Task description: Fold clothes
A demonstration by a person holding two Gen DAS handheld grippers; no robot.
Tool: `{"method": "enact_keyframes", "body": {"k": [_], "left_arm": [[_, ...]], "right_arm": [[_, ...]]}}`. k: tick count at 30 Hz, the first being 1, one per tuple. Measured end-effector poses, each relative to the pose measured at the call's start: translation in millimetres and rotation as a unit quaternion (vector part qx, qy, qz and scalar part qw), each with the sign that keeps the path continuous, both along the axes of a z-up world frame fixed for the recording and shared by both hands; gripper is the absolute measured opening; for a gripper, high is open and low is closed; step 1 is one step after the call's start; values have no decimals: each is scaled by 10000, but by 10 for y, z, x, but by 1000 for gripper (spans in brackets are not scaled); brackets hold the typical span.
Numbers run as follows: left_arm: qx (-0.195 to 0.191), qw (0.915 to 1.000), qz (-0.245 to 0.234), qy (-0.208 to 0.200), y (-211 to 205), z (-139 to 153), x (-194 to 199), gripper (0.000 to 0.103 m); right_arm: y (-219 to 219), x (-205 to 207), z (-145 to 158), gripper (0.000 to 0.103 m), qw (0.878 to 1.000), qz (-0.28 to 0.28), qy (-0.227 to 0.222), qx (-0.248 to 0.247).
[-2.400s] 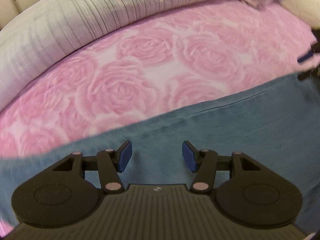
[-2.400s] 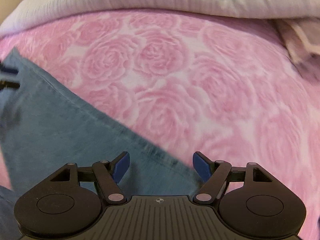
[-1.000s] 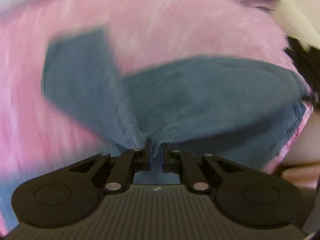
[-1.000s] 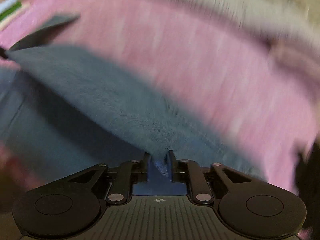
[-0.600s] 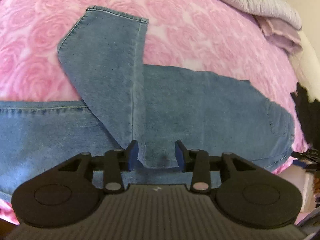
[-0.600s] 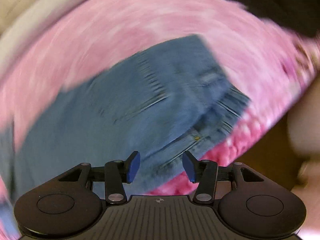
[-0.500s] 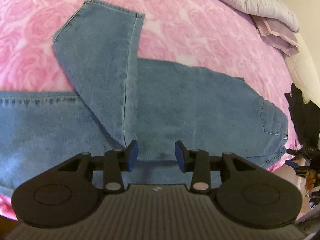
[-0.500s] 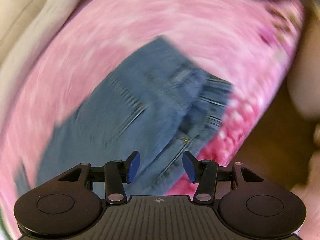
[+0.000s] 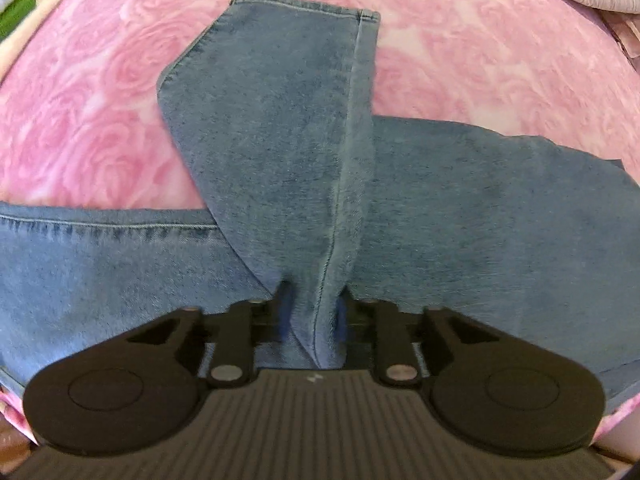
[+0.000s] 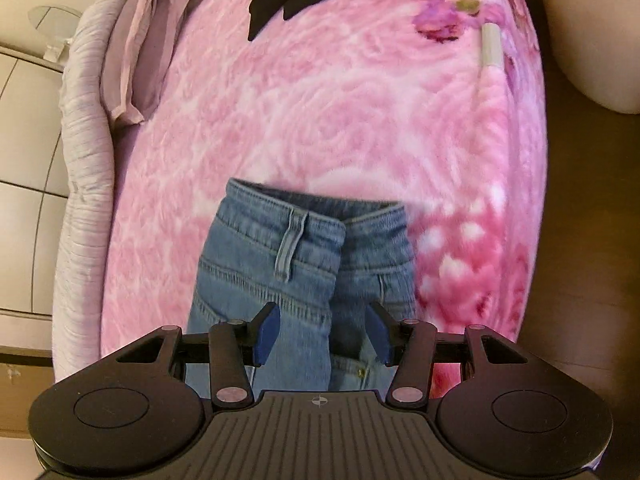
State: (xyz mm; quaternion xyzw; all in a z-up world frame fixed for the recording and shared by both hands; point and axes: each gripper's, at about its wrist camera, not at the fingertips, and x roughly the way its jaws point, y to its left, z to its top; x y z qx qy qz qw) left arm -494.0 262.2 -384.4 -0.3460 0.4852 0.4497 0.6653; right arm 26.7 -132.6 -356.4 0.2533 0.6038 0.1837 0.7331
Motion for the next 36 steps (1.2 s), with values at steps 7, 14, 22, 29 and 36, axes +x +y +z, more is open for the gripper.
{"method": "enact_keyframes", "body": {"k": [7, 14, 22, 29, 36], "left_arm": [[506, 9983, 190, -208, -159, 192, -175, 2], [993, 9937, 506, -130, -665, 421, -461, 3], [1196, 9905, 685, 34, -898, 321, -484, 3], [1166, 9916, 470, 294, -985, 143, -470, 5], [1257, 9893, 107, 732, -1086, 292, -395, 23]], "right_arm": [[130, 184, -140, 12, 9988, 405, -265, -59], [-23, 92, 302, 10, 9888, 1127, -968, -167], [-111, 163, 174, 10, 9884, 1273, -788, -238], [-90, 161, -13, 11, 9840, 1481, -762, -640], [254, 19, 313, 35, 9380, 2261, -1517, -2147]]}}
